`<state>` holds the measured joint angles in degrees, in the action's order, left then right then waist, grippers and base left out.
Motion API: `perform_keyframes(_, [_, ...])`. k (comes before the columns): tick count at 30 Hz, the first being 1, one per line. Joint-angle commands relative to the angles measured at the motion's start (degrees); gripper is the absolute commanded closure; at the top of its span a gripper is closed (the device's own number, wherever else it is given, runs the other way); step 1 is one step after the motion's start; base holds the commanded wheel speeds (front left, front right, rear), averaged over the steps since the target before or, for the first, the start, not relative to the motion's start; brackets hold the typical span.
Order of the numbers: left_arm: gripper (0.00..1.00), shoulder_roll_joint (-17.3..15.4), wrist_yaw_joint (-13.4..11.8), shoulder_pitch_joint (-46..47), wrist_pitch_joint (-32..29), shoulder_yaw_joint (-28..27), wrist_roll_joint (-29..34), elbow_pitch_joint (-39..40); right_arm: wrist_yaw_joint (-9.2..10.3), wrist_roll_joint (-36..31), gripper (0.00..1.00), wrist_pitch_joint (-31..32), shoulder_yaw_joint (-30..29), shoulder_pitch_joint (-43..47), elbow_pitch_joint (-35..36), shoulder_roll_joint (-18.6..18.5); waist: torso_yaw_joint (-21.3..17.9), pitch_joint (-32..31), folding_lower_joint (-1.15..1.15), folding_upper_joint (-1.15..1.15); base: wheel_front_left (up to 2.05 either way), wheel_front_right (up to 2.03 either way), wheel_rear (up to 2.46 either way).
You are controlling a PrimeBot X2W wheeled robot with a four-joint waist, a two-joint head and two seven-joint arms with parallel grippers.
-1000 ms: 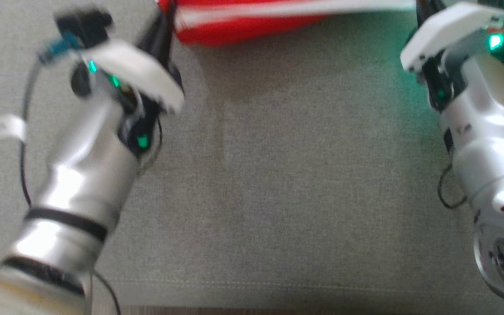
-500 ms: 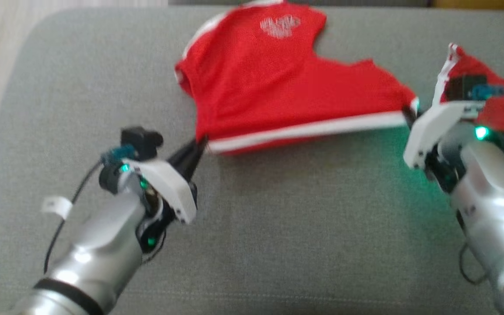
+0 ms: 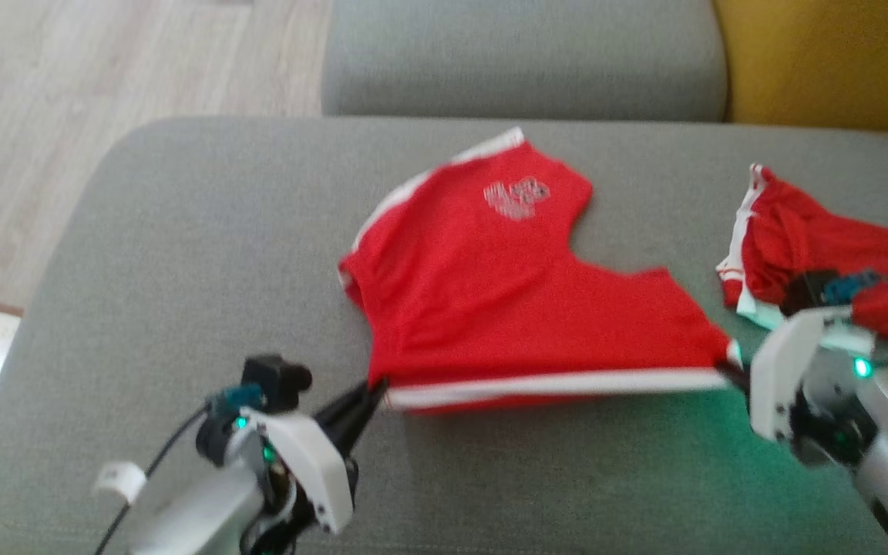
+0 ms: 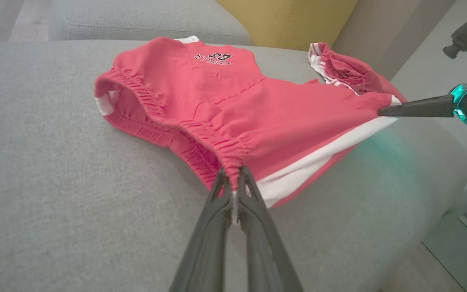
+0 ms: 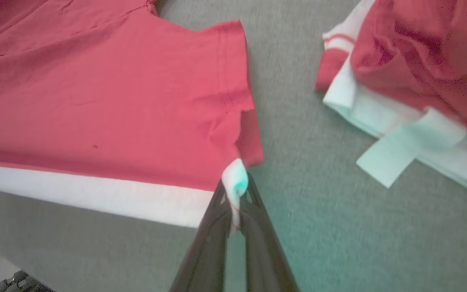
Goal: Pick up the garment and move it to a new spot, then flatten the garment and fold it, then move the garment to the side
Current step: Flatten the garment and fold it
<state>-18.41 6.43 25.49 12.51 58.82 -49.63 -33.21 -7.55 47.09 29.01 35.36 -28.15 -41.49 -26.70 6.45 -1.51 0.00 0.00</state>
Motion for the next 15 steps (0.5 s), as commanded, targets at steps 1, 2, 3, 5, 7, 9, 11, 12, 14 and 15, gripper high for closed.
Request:
perform_keyframes(1, [1.00,-2.83,-0.89,1.27,-0.20,-1.80,-0.46,2.75,0.06,1.42,1.00,1.42,0.53,0.55,2.52,-3.38,-0.01,-1.57,0.00,0.00,0.00,0.00,0.00])
perform_keyframes(2, [1.00,-3.44,-1.39,0.34,-0.71,-1.54,-0.54,4.53,0.06,2.41,1.00,2.76,0.79,1.58,3.86,-4.50,-0.02,-1.89,0.00,0.00,0.00,0.00,0.00])
perform_keyframes(3, [1.00,-4.06,-1.92,-0.56,-1.28,-1.30,-0.65,6.39,0.06,3.35,1.00,4.08,0.87,2.63,5.04,-5.60,-0.01,-2.19,0.00,0.00,0.00,0.00,0.00])
perform_keyframes(5, [1.00,-5.31,-3.04,-2.12,-2.49,-0.86,-0.83,10.23,0.06,5.06,1.00,6.55,0.81,4.71,7.50,-7.69,0.06,-2.58,0.00,0.00,0.00,0.00,0.00])
perform_keyframes(7, [1.00,-6.50,-4.16,-3.42,-3.83,-0.43,-1.02,14.02,0.06,6.74,1.00,9.02,0.29,6.71,9.68,-9.43,0.15,-2.85,0.00,0.00,0.00,0.00,0.00])
perform_keyframes(9, [1.00,-7.65,-5.31,-4.41,-5.14,-0.12,-1.17,17.61,0.06,7.85,1.00,10.63,-0.66,8.14,11.84,-10.86,0.25,-2.93,0.00,0.00,0.00,0.00,0.00])
perform_keyframes(11, [1.00,-8.65,-6.41,-4.99,-6.03,-0.18,-1.36,20.59,0.06,8.12,1.00,10.93,-2.16,8.78,13.59,-11.72,0.39,-2.85,0.00,0.00,0.00,0.00,0.00])
perform_keyframes(12, [1.00,-9.05,-6.99,-5.06,-6.29,-0.37,-1.41,21.81,0.06,7.95,1.00,11.05,-2.83,8.92,14.27,-11.96,0.50,-2.76,0.00,0.00,0.00,0.00,0.00])
perform_keyframes(14, [1.00,-9.41,-7.56,-5.02,-6.46,-0.61,-1.40,22.84,0.06,7.63,1.00,11.07,-3.48,8.91,14.95,-12.07,0.63,-2.61,0.00,0.00,0.00,0.00,0.00])
perform_keyframes(15, [1.00,-9.70,-8.01,-4.92,-6.54,-0.89,-1.41,23.68,0.06,7.25,1.00,11.02,-4.17,8.79,15.51,-12.04,0.79,-2.43,0.00,0.00,0.00,0.00,0.00])
